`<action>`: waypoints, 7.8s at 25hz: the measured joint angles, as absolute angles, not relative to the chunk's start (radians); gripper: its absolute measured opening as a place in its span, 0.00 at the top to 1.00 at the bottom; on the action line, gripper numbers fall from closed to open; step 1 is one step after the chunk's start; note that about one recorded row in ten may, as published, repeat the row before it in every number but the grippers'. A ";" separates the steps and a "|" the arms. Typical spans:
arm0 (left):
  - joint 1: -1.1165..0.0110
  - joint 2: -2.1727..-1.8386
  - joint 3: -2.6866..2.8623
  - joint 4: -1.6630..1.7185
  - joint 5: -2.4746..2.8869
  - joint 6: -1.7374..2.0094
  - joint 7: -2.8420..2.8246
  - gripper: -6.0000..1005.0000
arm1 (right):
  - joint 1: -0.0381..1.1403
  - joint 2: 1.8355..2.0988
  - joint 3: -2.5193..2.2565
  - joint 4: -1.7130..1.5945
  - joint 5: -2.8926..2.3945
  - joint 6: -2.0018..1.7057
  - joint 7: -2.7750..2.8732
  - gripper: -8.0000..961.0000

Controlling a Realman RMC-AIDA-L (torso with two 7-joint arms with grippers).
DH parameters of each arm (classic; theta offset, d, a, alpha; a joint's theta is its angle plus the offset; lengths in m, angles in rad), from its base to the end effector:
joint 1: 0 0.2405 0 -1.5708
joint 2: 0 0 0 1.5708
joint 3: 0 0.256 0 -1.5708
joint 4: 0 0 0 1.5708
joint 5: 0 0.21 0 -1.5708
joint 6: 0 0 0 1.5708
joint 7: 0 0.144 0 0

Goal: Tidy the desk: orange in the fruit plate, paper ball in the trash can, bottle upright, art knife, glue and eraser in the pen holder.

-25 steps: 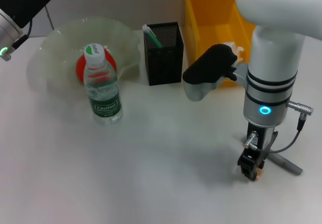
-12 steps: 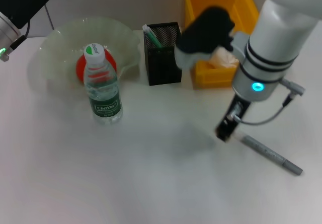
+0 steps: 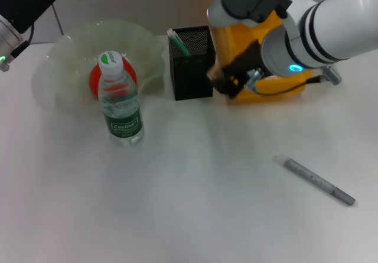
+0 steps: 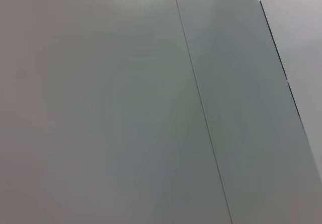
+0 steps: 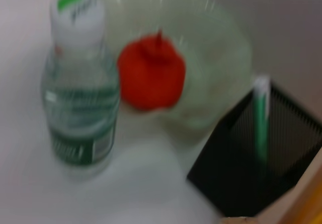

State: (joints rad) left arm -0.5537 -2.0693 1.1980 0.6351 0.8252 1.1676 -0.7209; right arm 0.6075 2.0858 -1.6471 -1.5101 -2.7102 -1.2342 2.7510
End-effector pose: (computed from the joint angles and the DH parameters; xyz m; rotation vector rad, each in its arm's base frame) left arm -0.1775 0.4037 0.0351 -2.0189 -0.0266 -1.0722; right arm 0.1120 0.3757 -0.0199 -2.4433 0.5566 -0.2707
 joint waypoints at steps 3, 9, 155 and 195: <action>-0.554 -2.069 1.198 0.635 0.825 1.168 -0.721 0.30 | 0.562 2.086 -1.651 -1.521 -2.683 -1.109 2.714 0.73; -0.554 -2.069 1.203 0.635 0.825 1.167 -0.721 0.30 | 0.531 2.082 -1.631 -1.487 -2.629 -0.947 2.673 0.73; -0.589 -2.074 1.208 0.628 0.827 1.166 -0.672 0.30 | 0.749 2.077 -1.171 -1.044 -2.837 -1.713 2.559 0.38; -0.580 -2.071 1.218 0.635 0.825 1.179 -0.672 0.30 | 0.788 2.077 -1.250 -0.964 -2.867 -1.695 2.577 0.56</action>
State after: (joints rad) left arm -0.5800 -2.0713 1.2180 0.6351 0.8253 1.1788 -0.6718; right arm 0.7882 2.0769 -1.2496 -0.9644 -2.8671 -1.6954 2.5775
